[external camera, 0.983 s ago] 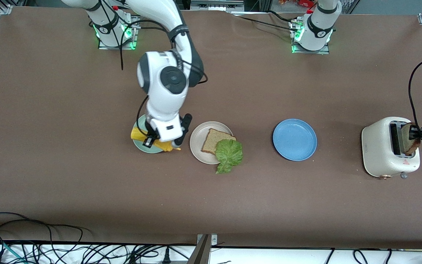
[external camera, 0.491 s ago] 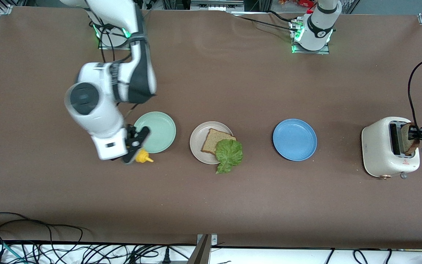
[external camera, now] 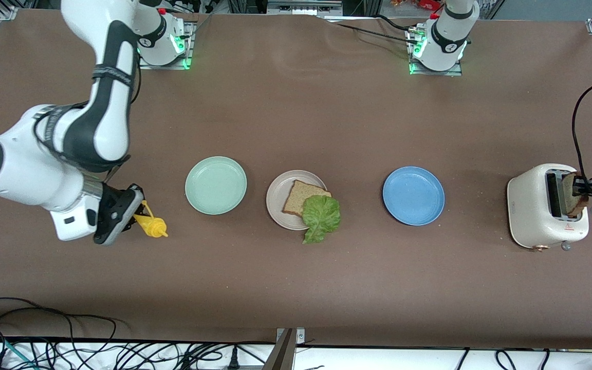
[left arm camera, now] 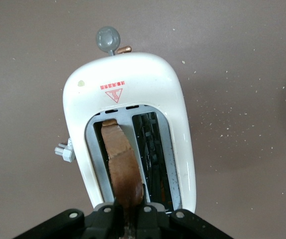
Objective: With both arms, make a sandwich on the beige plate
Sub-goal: 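Set the mustard down with the right gripper while the left gripper lifts bread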
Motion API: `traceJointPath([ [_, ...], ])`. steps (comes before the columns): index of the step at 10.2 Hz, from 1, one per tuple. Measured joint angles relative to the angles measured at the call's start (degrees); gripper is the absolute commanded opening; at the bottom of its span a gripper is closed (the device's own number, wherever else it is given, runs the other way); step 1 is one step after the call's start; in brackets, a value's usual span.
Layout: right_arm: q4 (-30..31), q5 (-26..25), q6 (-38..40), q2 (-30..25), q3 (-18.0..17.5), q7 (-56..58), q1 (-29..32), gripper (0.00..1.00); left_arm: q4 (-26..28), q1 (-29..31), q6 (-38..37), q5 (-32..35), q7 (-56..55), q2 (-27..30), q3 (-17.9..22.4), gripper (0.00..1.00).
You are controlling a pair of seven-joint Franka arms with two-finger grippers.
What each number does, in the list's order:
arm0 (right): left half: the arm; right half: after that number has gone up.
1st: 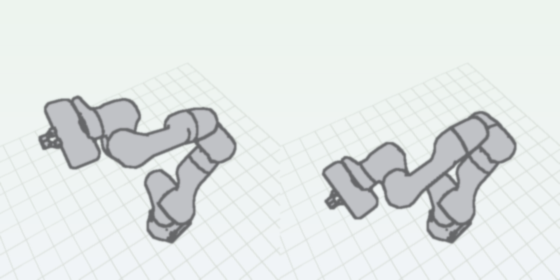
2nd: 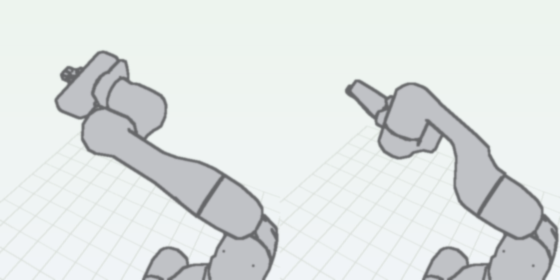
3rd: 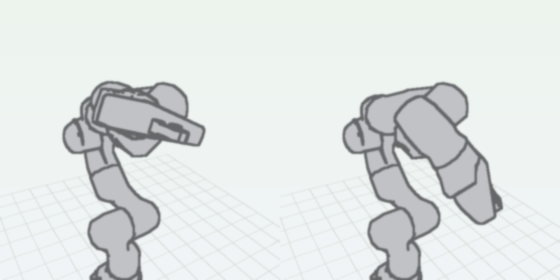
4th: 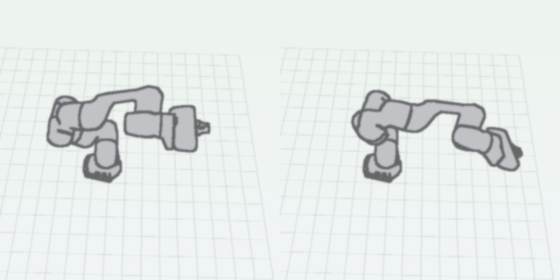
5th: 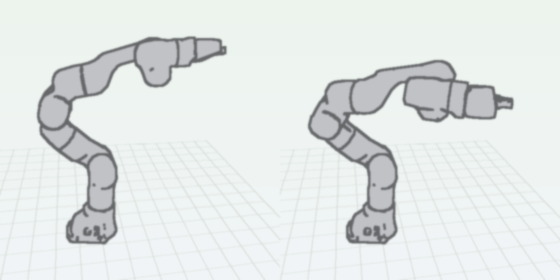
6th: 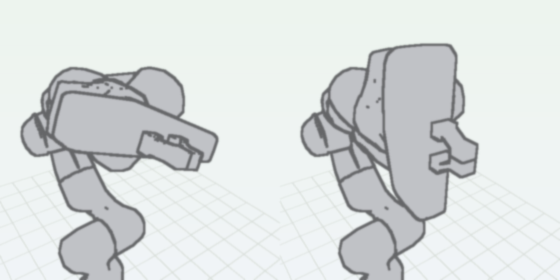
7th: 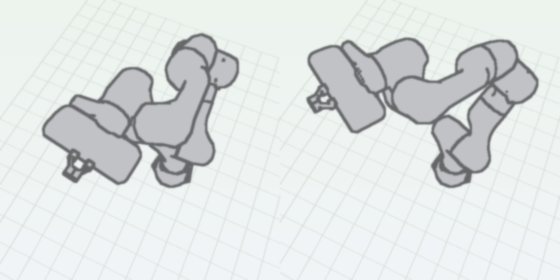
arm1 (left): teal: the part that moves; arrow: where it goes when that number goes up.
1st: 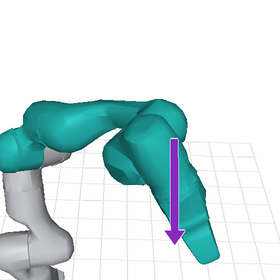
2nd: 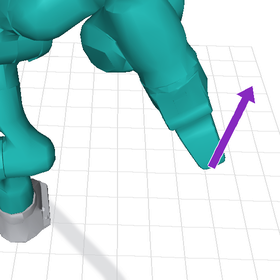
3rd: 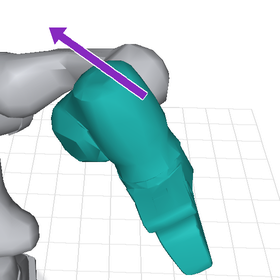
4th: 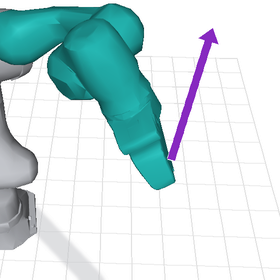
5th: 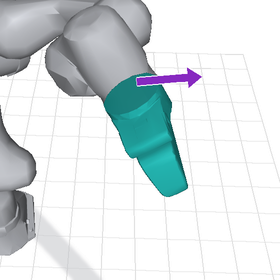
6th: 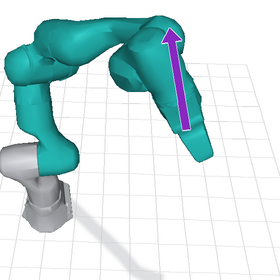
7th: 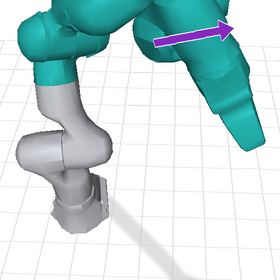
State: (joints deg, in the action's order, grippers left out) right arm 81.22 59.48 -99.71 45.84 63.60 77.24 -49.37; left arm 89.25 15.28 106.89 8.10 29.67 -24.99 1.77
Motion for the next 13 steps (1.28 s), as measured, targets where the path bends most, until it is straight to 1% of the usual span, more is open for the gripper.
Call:
traceJointPath([
  [3,5.15,8.73,0.79,0.24,-0.95,8.41,3.89,0.0,-0.22,-1.07,-0.57,0.0,0.0,0.0,-0.01,0.0],
  [6,12.22,19.97,1.32,0.35,-1.07,19.51,4.61,0.0,-0.27,-1.09,-0.72,0.0,0.0,0.01,0.04,0.0],
  [7,14.79,23.24,2.76,0.36,-1.09,23.11,4.78,0.0,-0.28,-1.1,-0.73,0.0,0.0,0.01,0.04,0.0],
  [10,20.63,29.97,10.16,0.35,-1.1,33.85,5.55,0.0,-0.32,-1.35,-0.88,0.0,0.0,0.01,0.04,0.0],
  [13,25.9,32.33,17.93,0.35,-1.11,43.47,7.74,0.0,-2.37,-2.68,-3.27,0.0,0.0,0.0,0.0,0.0],
])
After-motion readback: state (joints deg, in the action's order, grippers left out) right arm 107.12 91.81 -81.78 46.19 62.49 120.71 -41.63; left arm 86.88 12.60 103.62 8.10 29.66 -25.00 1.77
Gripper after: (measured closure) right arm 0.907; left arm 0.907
